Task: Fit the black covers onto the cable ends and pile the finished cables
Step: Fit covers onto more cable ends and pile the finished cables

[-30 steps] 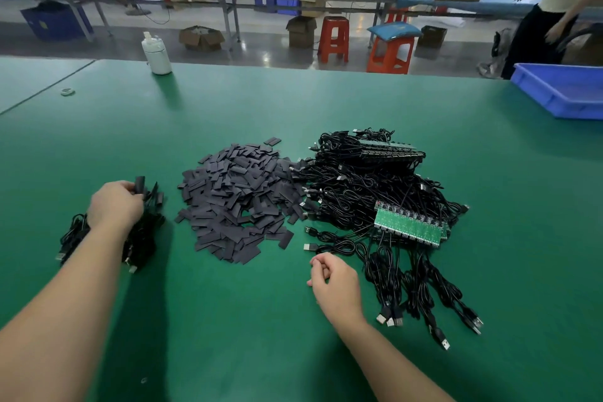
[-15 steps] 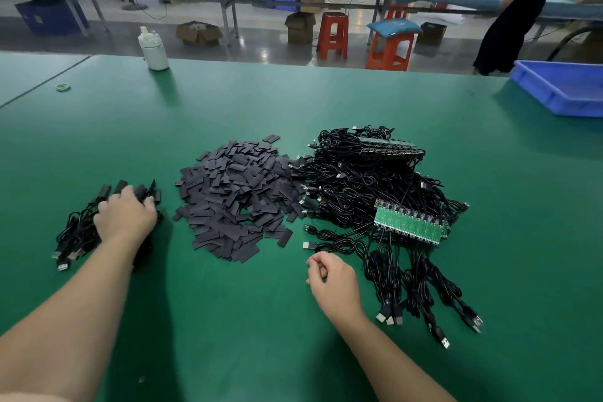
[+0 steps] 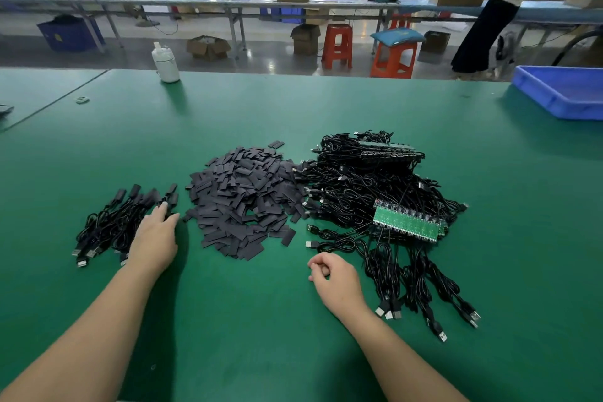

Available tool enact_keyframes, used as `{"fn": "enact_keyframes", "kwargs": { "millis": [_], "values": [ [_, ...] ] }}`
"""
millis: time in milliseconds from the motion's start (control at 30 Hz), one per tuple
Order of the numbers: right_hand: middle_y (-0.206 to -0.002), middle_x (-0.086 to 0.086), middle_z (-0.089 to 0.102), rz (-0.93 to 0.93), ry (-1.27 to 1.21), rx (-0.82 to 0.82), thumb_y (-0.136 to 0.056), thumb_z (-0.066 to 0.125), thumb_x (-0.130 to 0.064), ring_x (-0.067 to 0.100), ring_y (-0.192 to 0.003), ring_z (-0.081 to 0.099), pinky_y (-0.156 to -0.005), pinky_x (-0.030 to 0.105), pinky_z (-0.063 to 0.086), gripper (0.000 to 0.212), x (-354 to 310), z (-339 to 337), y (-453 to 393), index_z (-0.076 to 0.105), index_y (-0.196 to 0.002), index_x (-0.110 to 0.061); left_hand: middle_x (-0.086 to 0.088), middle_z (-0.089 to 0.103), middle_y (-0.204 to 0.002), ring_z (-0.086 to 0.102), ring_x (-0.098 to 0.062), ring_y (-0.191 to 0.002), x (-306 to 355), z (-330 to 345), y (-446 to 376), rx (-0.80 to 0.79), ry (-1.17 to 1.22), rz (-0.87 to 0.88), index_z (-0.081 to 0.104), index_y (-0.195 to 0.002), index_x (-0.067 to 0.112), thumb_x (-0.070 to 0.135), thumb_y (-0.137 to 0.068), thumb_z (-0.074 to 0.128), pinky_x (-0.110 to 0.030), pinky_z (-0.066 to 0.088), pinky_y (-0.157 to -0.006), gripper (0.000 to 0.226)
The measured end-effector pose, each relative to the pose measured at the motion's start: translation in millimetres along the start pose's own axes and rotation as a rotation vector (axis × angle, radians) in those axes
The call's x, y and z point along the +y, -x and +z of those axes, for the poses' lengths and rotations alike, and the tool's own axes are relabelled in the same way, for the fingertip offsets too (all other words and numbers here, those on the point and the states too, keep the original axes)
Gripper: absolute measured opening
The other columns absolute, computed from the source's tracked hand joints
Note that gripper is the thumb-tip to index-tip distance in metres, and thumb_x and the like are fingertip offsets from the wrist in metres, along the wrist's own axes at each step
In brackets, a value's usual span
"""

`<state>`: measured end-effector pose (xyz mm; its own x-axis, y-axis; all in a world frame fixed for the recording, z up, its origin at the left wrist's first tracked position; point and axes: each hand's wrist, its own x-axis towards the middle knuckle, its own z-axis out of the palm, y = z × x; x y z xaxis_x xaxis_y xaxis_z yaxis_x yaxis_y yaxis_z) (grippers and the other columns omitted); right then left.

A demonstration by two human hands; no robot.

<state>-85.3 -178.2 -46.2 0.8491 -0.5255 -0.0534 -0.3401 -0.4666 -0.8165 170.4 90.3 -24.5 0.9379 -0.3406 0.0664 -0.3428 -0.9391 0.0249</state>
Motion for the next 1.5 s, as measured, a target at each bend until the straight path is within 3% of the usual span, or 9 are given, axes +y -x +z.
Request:
{"fn": "enact_keyframes", "kwargs": {
  "millis": [167, 267, 500, 700, 867, 1067, 1200, 1333, 1500],
  "values": [
    [-0.066, -0.021, 0.059, 0.041, -0.058, -0.068, -0.096, 0.055, -0.02, 0.001, -0.083, 0.07, -0.07, 0.038, 0.06, 0.02, 0.0, -4.8, -0.2, 0.063, -0.084, -0.034, -0.016, 0.016, -0.163, 0.019, -0.031, -0.149, 4.5, -25.3, -27.4, 0.145, -0.079, 0.122, 0.043, -0.147, 0.01, -0.016, -0.081, 0.049, -0.042, 0.017, -0.122, 0.071],
    [-0.064, -0.023, 0.061, 0.057, -0.073, -0.082, -0.096, 0.054, -0.02, 0.009, -0.08, 0.072, -0.061, 0.038, 0.061, 0.018, -2.9, -6.8, -2.2, 0.064, -0.087, -0.032, -0.012, 0.01, -0.164, 0.014, -0.027, -0.151, -0.2, -34.2, -48.3, 0.033, -0.099, 0.159, 0.035, -0.152, 0.019, -0.015, -0.083, 0.043, -0.043, 0.014, -0.122, 0.077],
    [-0.062, -0.021, 0.059, 0.082, -0.111, -0.085, -0.097, 0.055, -0.017, -0.001, -0.08, 0.069, -0.048, 0.021, 0.054, 0.02, -2.9, -7.6, -3.6, 0.066, -0.087, -0.03, -0.006, 0.015, -0.164, 0.04, -0.03, -0.139, -27.7, -21.9, -57.6, -0.192, 0.067, 0.014, 0.038, -0.15, 0.026, -0.017, -0.083, 0.039, -0.034, 0.049, -0.087, 0.079],
    [-0.064, -0.022, 0.06, 0.076, -0.107, -0.094, -0.097, 0.056, -0.018, -0.002, -0.081, 0.068, -0.047, 0.019, 0.052, 0.019, -2.3, -6.6, -5.3, 0.066, -0.087, -0.03, -0.011, 0.021, -0.162, 0.029, -0.032, -0.144, -30.6, -9.8, -54.9, -0.191, 0.089, -0.115, 0.037, -0.149, 0.01, 0.013, -0.1, 0.04, -0.046, 0.038, -0.109, 0.05],
    [-0.065, -0.023, 0.061, 0.077, -0.11, -0.093, -0.097, 0.056, -0.018, 0.0, -0.08, 0.069, -0.048, 0.02, 0.053, 0.019, -2.4, -7.2, -4.3, 0.066, -0.086, -0.031, -0.017, 0.039, -0.153, 0.033, -0.032, -0.143, -16.4, 4.1, -43.7, 0.1, 0.09, 0.127, 0.052, -0.139, 0.004, 0.019, -0.1, 0.047, -0.043, 0.028, -0.117, 0.043],
    [-0.065, -0.022, 0.061, 0.077, -0.104, -0.093, -0.096, 0.056, -0.02, 0.01, -0.078, 0.071, -0.048, 0.021, 0.054, 0.02, -4.0, -6.9, -3.7, 0.065, -0.085, -0.033, -0.009, 0.011, -0.164, 0.009, -0.022, -0.152, -27.8, 16.5, -33.9, -0.122, -0.276, 0.104, 0.019, -0.156, 0.008, 0.004, -0.092, 0.043, -0.036, 0.01, -0.123, 0.068],
    [-0.062, -0.02, 0.06, 0.08, -0.087, -0.086, -0.096, 0.055, -0.021, 0.014, -0.076, 0.071, -0.049, 0.027, 0.057, 0.02, -5.3, -7.1, -3.3, 0.065, -0.085, -0.035, -0.009, 0.009, -0.165, 0.009, -0.025, -0.152, -31.3, 6.9, -36.2, -0.175, -0.294, 0.01, 0.02, -0.155, 0.008, 0.003, -0.095, 0.042, -0.041, 0.014, -0.122, 0.064],
    [-0.06, -0.02, 0.059, 0.083, -0.083, -0.077, -0.096, 0.055, -0.021, 0.011, -0.073, 0.071, -0.052, 0.032, 0.059, 0.019, -8.5, -8.1, -3.3, 0.065, -0.084, -0.033, -0.014, 0.022, -0.161, 0.016, -0.031, -0.149, 7.0, -10.7, -33.2, -0.041, -0.139, -0.064, 0.037, -0.148, 0.01, 0.013, -0.09, 0.056, -0.051, 0.015, -0.12, 0.062],
    [-0.07, -0.004, 0.068, 0.027, -0.033, -0.116, -0.095, 0.059, -0.02, 0.001, -0.051, 0.048, -0.053, 0.03, 0.046, 0.016, -20.4, -25.3, -7.3, 0.071, -0.087, -0.027, -0.013, 0.06, -0.132, 0.059, -0.026, -0.114, 111.8, -40.4, -15.5, 0.227, 0.406, 0.074, 0.063, -0.126, 0.008, 0.005, -0.088, 0.054, -0.042, 0.05, -0.098, 0.039]
  ]
}}
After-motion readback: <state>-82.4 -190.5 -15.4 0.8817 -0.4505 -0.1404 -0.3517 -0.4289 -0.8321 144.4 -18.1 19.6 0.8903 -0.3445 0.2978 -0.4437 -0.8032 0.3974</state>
